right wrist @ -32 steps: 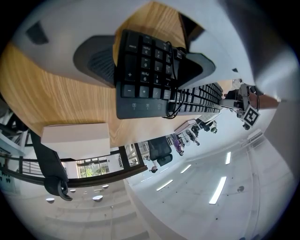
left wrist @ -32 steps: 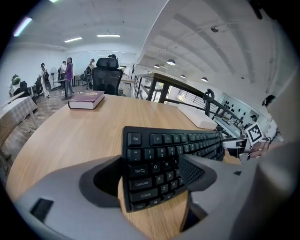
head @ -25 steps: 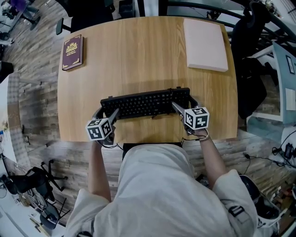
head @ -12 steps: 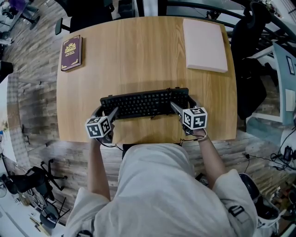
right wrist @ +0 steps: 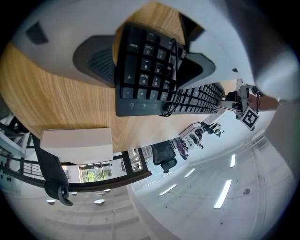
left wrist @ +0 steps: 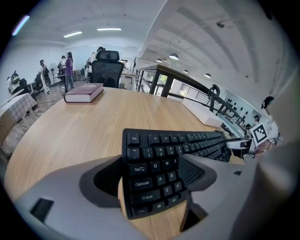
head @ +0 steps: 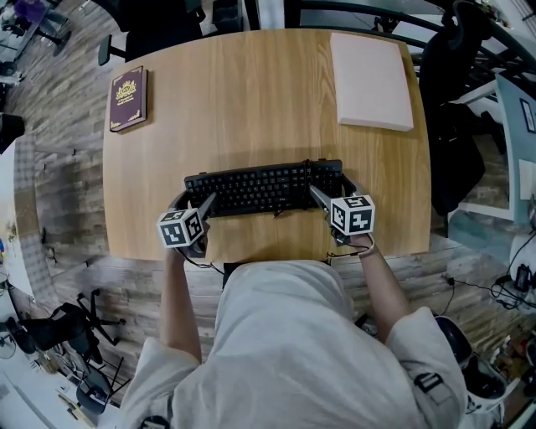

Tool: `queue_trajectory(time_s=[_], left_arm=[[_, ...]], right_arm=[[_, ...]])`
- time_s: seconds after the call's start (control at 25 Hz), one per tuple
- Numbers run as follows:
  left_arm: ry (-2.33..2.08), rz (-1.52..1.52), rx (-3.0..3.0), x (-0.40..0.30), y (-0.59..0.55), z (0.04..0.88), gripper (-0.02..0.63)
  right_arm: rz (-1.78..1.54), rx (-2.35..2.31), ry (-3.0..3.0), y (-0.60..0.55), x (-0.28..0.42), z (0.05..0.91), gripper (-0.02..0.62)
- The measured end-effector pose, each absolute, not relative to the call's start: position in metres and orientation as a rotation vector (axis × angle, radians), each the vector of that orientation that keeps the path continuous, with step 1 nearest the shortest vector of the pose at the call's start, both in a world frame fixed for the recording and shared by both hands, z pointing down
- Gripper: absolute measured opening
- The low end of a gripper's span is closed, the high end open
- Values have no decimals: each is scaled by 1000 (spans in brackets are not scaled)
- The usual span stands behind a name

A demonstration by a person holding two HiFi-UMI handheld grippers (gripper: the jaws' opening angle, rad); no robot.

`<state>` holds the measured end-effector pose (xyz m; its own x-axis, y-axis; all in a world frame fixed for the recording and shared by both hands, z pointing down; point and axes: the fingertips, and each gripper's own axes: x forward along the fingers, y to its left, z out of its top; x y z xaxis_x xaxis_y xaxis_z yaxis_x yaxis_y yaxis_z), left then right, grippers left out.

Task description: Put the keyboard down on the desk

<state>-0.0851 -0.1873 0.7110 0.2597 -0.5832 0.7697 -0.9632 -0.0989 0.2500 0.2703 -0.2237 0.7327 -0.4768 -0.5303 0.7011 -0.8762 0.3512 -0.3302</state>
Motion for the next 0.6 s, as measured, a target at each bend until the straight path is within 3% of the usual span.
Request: queue_trajectory(time_s=[0.6], left_arm=[[-1395,650,1759,-86,-190,720,383]], right_arm=[[954,1206,-2125,-224,270,736,413]])
